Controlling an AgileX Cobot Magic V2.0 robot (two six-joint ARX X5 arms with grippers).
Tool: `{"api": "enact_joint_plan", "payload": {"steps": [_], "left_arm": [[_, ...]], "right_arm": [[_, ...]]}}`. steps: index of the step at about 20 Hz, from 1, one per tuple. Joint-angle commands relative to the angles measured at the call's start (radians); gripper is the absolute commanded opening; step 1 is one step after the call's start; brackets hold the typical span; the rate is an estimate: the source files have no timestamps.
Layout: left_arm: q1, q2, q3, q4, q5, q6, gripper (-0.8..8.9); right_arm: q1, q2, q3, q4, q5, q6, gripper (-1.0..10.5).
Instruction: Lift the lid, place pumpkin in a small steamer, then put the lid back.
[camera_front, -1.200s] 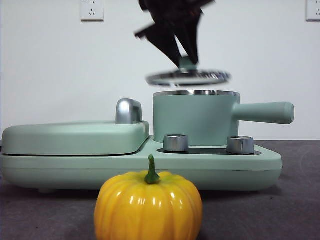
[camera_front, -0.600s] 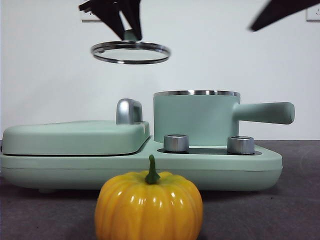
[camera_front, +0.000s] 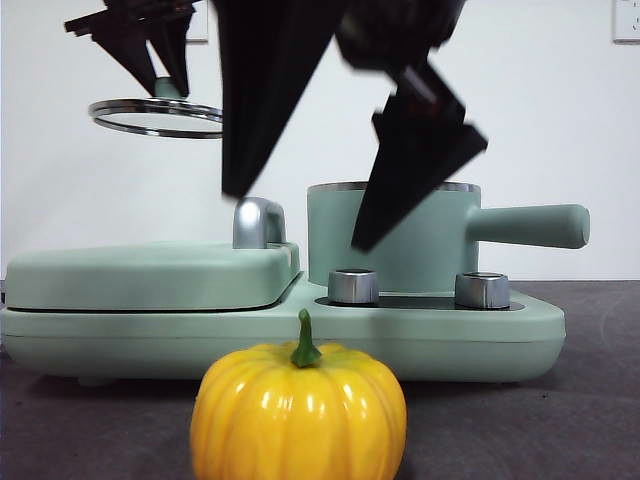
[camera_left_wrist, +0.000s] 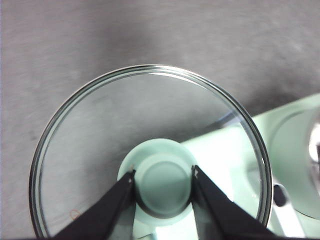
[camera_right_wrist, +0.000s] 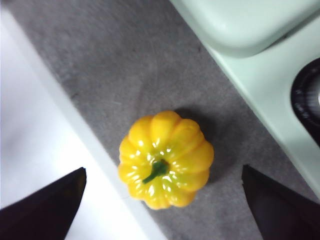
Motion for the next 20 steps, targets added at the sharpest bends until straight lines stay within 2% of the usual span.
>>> {"api": "enact_joint_plan", "payload": {"steps": [1, 5, 8, 20], "left_arm": [[0.017, -0.010, 0.032, 0.014, 0.001, 0.007, 0.15], [0.039, -0.010, 0.032, 0.016, 0.001, 0.006, 0.15], [0.039, -0.010, 0.032, 0.019, 0.001, 0.006, 0.15], [0.039, -0.010, 0.032, 0.025, 0.001, 0.002, 0.15]], "right_arm": [[0.026, 0.056, 0.020, 0.020, 0.002, 0.012, 4.9], [0.054, 0.124, 0.020, 0.025, 0.007, 0.011, 4.9], [0.072, 0.164, 0.019, 0.031, 0.053, 0.005, 4.9], [0.087, 0.274, 0.019, 0.009, 0.035, -0.003, 4.9]]}}
